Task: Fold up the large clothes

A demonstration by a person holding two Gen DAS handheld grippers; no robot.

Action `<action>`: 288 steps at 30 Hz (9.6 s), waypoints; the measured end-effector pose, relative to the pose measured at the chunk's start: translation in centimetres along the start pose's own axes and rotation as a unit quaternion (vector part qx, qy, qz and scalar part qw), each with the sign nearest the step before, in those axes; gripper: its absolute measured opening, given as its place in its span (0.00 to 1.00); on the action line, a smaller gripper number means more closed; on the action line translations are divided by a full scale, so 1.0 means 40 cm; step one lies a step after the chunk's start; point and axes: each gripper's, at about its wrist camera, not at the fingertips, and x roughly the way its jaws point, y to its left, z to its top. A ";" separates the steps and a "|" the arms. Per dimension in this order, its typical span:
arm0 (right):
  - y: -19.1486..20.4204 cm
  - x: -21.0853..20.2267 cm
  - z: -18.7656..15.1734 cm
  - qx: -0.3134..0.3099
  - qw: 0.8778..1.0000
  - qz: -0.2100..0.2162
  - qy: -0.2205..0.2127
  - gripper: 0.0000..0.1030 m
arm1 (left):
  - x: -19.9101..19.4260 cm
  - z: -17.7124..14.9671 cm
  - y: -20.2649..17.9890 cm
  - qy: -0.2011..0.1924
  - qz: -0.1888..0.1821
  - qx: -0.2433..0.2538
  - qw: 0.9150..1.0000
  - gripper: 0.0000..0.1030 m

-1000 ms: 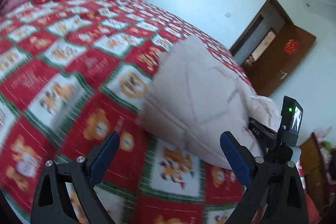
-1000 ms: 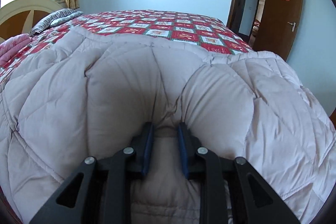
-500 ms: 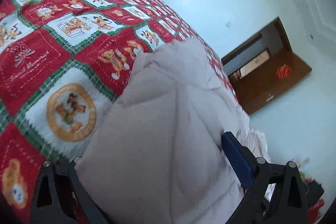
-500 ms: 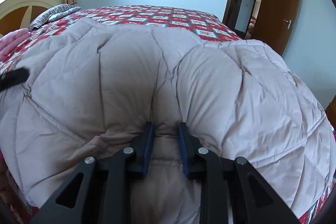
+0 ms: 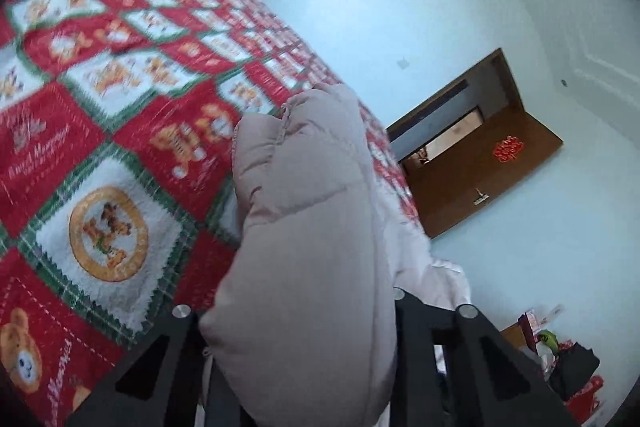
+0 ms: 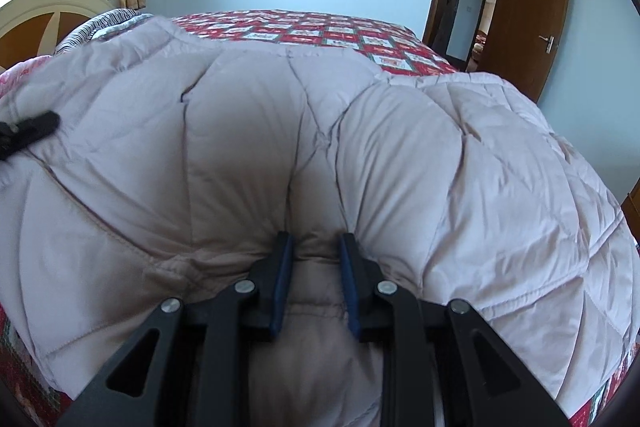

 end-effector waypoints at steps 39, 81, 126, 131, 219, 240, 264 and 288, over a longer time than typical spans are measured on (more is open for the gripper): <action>-0.528 -0.236 -0.157 0.298 0.930 0.216 0.001 0.27 | 0.034 -0.456 -0.533 0.039 0.065 0.552 0.830 0.13; -0.388 -0.109 -0.107 0.142 0.964 0.214 0.072 0.32 | -0.107 -0.493 -0.483 0.119 -0.089 0.596 0.789 0.51; -0.483 -0.356 -0.104 0.191 0.971 0.143 -0.031 0.53 | 0.209 -0.188 -0.329 0.091 0.122 0.522 0.839 0.83; -0.421 -0.375 0.000 0.147 0.970 0.183 -0.058 0.72 | 0.211 -0.182 -0.325 0.088 0.129 0.526 0.836 0.83; -0.268 -0.089 -0.082 0.194 0.930 0.303 0.078 0.71 | 0.166 -0.053 -0.033 0.253 -0.134 0.146 0.947 0.89; -0.313 -0.574 -0.181 0.204 0.907 0.361 -0.076 0.53 | -0.222 -0.112 -0.281 0.181 -0.267 0.204 0.924 0.83; -0.938 -0.480 -0.428 0.344 0.936 0.065 -0.039 0.53 | 0.337 -0.608 -0.712 0.346 -0.147 0.338 0.863 0.83; -0.970 -0.672 -0.433 0.301 0.948 -0.095 -0.044 0.72 | 0.399 -0.716 -0.750 0.289 -0.030 0.456 0.841 0.97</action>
